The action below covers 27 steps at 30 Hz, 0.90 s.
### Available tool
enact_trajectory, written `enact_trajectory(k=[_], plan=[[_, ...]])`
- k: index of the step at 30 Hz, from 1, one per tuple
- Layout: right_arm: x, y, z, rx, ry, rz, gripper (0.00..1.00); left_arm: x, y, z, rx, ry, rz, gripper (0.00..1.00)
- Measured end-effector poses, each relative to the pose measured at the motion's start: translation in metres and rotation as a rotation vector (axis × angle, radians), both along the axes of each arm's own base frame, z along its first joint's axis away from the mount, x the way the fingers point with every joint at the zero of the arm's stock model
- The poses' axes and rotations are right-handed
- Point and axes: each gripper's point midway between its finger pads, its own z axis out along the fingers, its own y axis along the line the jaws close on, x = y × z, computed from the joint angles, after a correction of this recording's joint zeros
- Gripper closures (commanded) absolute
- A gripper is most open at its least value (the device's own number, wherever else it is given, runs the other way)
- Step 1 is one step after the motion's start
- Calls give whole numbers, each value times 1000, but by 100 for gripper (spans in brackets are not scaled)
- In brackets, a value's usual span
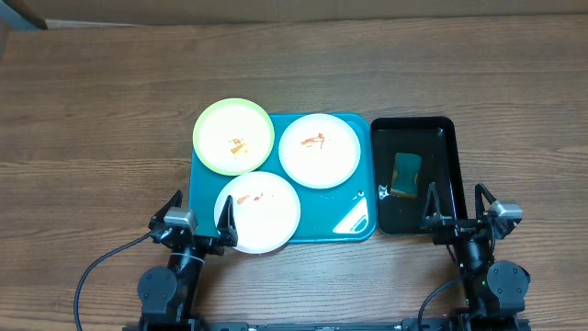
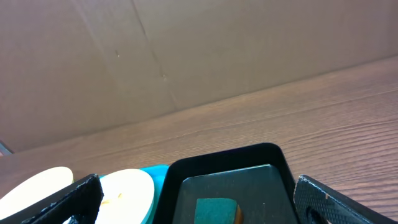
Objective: Clean dirty plates on tray and stack at the side
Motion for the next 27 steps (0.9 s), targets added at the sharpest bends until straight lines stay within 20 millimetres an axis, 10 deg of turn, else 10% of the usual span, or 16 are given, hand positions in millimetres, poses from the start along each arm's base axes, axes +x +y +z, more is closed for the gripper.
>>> enact_trajectory(k=[16,27], plan=[[-3,0,-21,89,157,-9,0,-11,8,-14,-13,213,49,0],[-7,8,30,93,456,20,0,-29,7,27,14,609,42,0]])
